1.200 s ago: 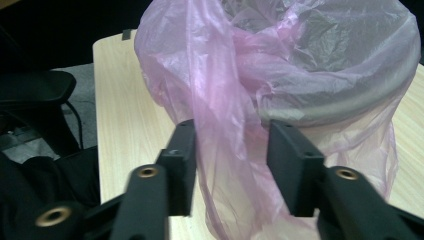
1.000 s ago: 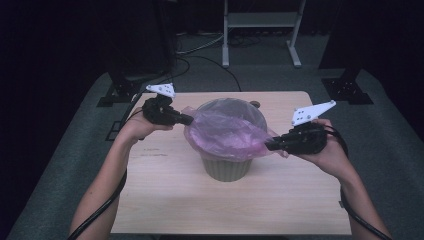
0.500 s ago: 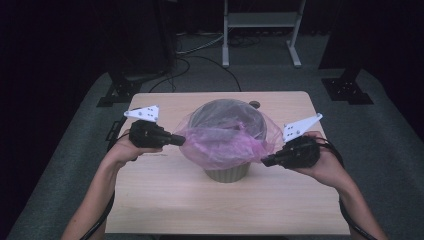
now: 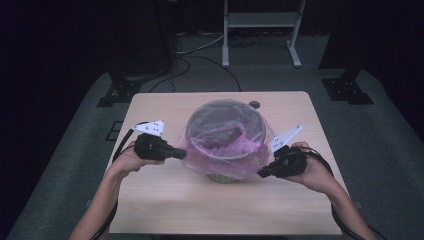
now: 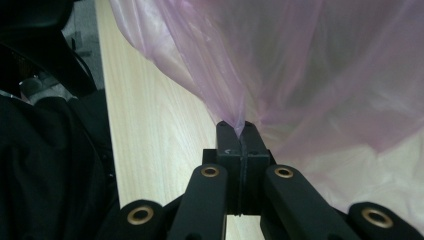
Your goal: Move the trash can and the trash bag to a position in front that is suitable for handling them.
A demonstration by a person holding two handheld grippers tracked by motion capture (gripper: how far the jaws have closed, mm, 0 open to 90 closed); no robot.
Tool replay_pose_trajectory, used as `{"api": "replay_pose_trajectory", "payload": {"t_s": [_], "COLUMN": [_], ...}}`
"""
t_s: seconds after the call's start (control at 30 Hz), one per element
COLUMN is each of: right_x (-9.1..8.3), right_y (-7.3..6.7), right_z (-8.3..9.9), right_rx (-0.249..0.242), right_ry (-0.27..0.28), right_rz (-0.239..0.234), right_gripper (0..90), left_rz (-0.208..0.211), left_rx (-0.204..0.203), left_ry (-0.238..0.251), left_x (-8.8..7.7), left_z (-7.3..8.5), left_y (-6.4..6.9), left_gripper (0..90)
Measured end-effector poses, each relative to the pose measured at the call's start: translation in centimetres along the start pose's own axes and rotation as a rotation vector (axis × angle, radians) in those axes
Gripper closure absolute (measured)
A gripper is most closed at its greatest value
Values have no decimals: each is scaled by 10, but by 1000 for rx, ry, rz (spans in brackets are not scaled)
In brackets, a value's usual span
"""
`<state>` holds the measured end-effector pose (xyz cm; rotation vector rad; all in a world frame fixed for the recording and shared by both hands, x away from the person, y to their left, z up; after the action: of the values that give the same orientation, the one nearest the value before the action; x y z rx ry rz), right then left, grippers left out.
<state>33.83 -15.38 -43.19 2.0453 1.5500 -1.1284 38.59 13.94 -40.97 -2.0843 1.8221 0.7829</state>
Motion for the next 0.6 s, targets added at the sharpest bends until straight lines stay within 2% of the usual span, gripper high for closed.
{"api": "replay_pose_trajectory", "payload": {"t_s": [0.17, 0.3, 0.33, 0.4, 0.43, 0.6], "right_x": [12, 16, 15, 10, 5, -20], "right_y": [7, 10, 10, 8, 5, 0], "right_z": [13, 19, 21, 21, 22, 23], "right_rx": [32, 51, 49, 55, 57, 53], "right_ry": [-32, -20, -14, 16, 33, 96], "right_rz": [2, -6, -10, -16, -32, -24], "right_gripper": [900, 900, 899, 736, 702, 586], "left_rz": [-28, -39, -40, -36, -36, -47], "left_rx": [-7, -21, -32, -37, -39, -47], "left_ry": [-50, -56, -59, -57, -59, -67], "left_x": [11, 17, 16, 13, 10, -10], "left_z": [11, 16, 16, 17, 18, 22], "left_y": [-6, -7, -7, -5, -3, 2], "left_gripper": [900, 899, 865, 773, 733, 639]}}
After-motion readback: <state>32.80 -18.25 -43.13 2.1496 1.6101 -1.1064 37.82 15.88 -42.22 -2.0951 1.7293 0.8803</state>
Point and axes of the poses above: each handheld gripper's, and its own axes: x roughly forward along the jaws, z roughly out of its underside, y roughly to its right, the point moved 8 cm from there along x, roughly forward along the jaws, and after that the axes turned 1 degree about y, right-handed, at the moved point
